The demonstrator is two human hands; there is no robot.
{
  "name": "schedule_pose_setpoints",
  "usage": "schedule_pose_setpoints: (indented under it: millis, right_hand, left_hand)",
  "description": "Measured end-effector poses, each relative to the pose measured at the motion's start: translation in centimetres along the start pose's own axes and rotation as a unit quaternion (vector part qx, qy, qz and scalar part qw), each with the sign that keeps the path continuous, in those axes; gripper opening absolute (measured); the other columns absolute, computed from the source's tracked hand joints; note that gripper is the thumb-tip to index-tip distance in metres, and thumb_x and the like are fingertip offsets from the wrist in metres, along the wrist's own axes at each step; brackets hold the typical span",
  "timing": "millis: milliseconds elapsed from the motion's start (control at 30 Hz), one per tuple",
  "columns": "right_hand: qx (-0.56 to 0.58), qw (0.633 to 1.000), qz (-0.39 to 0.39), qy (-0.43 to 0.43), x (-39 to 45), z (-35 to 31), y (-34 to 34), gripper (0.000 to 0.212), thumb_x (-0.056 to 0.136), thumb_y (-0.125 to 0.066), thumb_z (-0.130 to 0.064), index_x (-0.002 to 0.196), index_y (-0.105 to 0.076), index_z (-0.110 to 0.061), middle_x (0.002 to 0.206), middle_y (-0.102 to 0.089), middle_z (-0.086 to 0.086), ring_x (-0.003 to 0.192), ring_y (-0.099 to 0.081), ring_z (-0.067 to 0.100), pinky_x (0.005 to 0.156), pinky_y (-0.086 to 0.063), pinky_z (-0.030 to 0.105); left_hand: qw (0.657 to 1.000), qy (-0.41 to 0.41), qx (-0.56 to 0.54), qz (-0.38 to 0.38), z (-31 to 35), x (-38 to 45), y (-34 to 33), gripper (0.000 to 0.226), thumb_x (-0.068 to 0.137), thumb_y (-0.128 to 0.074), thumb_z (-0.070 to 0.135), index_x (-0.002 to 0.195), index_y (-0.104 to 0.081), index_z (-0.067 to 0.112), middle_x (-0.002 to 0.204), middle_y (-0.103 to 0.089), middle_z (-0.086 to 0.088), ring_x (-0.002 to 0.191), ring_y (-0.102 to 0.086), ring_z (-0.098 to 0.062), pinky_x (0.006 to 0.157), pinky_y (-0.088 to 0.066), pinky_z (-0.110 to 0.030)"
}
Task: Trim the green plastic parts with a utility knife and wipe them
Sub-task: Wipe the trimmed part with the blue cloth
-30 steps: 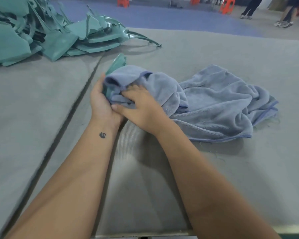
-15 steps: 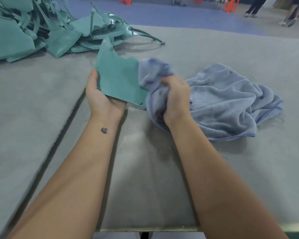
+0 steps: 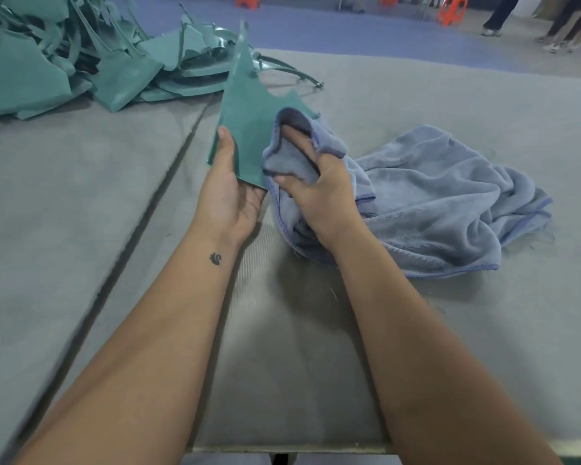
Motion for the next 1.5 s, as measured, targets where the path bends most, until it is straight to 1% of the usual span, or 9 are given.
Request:
schedule_pose_setpoints:
  millis: [100,367,533,733,867,1033,1233,1333,1500]
  right_hand:
    - [0.01,0.998,0.063,-0.002,0.3,-0.1,0.6,0.04,0.092,-0.048,0.01,0.13,-0.054,0.001,0.114,-0.062,0.011,0.102,-0.06,0.013,0.099,-0.048,0.026]
    - [0.294,0.885,0.238,-0.271,-0.6,4.6,4.1,0.026,0.1,-0.05,-0.031,0.123,-0.057,-0.022,0.087,-0.065,0.0,0.08,-0.064,0.018,0.076,-0.054,0.03]
    - [0.16,0.978,0.059,-0.117,0.2,2.0,0.3,0.011,0.097,-0.05,-0.006,0.1,-0.06,-0.01,0.074,-0.06,0.002,0.072,-0.056,0.014,0.069,-0.049,0.024]
    - [0.073,0.984,0.126,-0.102,0.2,1.9,2.2,0.029,0.09,-0.045,0.001,0.072,-0.054,-0.02,0.057,-0.054,-0.015,0.056,-0.048,0.004,0.056,-0.042,0.019]
    - [0.105,0.978,0.135,-0.122,0.1,2.0,2.6,0.025,0.083,-0.041,0.005,0.085,-0.059,-0.012,0.072,-0.058,0.001,0.064,-0.052,0.014,0.061,-0.045,0.026]
    - [0.281,0.924,0.182,-0.183,-0.1,2.8,2.9,0.053,0.084,-0.032,0.016,0.129,-0.052,-0.003,0.113,-0.063,0.022,0.088,-0.064,0.032,0.074,-0.056,0.036]
    - [0.476,0.832,0.213,-0.189,-0.4,3.6,2.9,0.038,0.086,-0.027,0.011,0.097,-0.05,-0.017,0.066,-0.057,-0.002,0.053,-0.053,0.011,0.054,-0.047,0.025]
    - [0.527,0.8,0.203,-0.202,-0.4,4.1,2.7,0.028,0.089,-0.034,0.001,0.105,-0.05,-0.015,0.077,-0.058,0.0,0.067,-0.06,0.016,0.066,-0.054,0.028]
    - [0.428,0.872,0.147,-0.187,0.2,3.0,1.1,0.051,0.094,-0.049,0.004,0.141,-0.041,-0.011,0.119,-0.061,0.016,0.099,-0.064,0.027,0.083,-0.056,0.033]
  left_hand:
    - [0.999,0.015,0.002,0.031,-0.1,0.1,0.5,0.045,0.104,-0.033,0.04,0.115,-0.061,0.007,0.103,-0.074,-0.01,0.095,-0.071,-0.02,0.081,-0.058,-0.032]
    - [0.995,-0.017,0.021,0.095,1.2,0.6,2.0,0.06,0.099,-0.029,0.057,0.135,-0.052,0.016,0.122,-0.067,-0.01,0.109,-0.066,-0.027,0.083,-0.057,-0.043]
    - [0.997,-0.022,-0.031,0.066,0.7,0.6,1.0,0.065,0.1,-0.021,0.057,0.142,-0.045,0.013,0.131,-0.061,-0.013,0.109,-0.065,-0.027,0.084,-0.057,-0.038]
    - [0.991,-0.054,0.101,0.073,2.4,0.4,2.0,0.022,0.098,-0.051,0.024,0.117,-0.062,0.024,0.103,-0.074,0.001,0.092,-0.071,-0.019,0.076,-0.058,-0.037]
    - [0.928,-0.065,0.356,0.087,3.7,0.5,2.7,0.011,0.094,-0.06,0.017,0.096,-0.067,0.025,0.085,-0.074,0.009,0.079,-0.07,-0.011,0.064,-0.057,-0.03]
    - [0.938,-0.015,0.343,0.054,2.0,0.7,2.3,0.011,0.096,-0.056,0.011,0.091,-0.066,0.013,0.076,-0.074,0.005,0.072,-0.071,-0.011,0.066,-0.058,-0.029]
    - [0.962,-0.045,0.264,0.064,1.4,0.4,1.4,0.013,0.096,-0.055,0.007,0.092,-0.066,0.013,0.078,-0.075,0.004,0.074,-0.072,-0.014,0.066,-0.059,-0.032]
    - [0.976,-0.063,0.196,0.066,1.5,0.6,1.2,0.016,0.097,-0.051,0.004,0.097,-0.065,0.014,0.084,-0.076,0.003,0.081,-0.072,-0.015,0.071,-0.059,-0.034]
    - [0.996,-0.046,0.08,-0.001,0.4,0.5,-0.2,0.037,0.102,-0.036,0.002,0.137,-0.044,0.012,0.119,-0.065,-0.004,0.101,-0.067,-0.018,0.082,-0.057,-0.032]
Point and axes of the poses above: each hand's wrist, its own x-axis towards the middle knuckle, its own y-axis out of the back of the hand, z = x × y, the point moved 7 cm from there along x, towards the middle knuckle
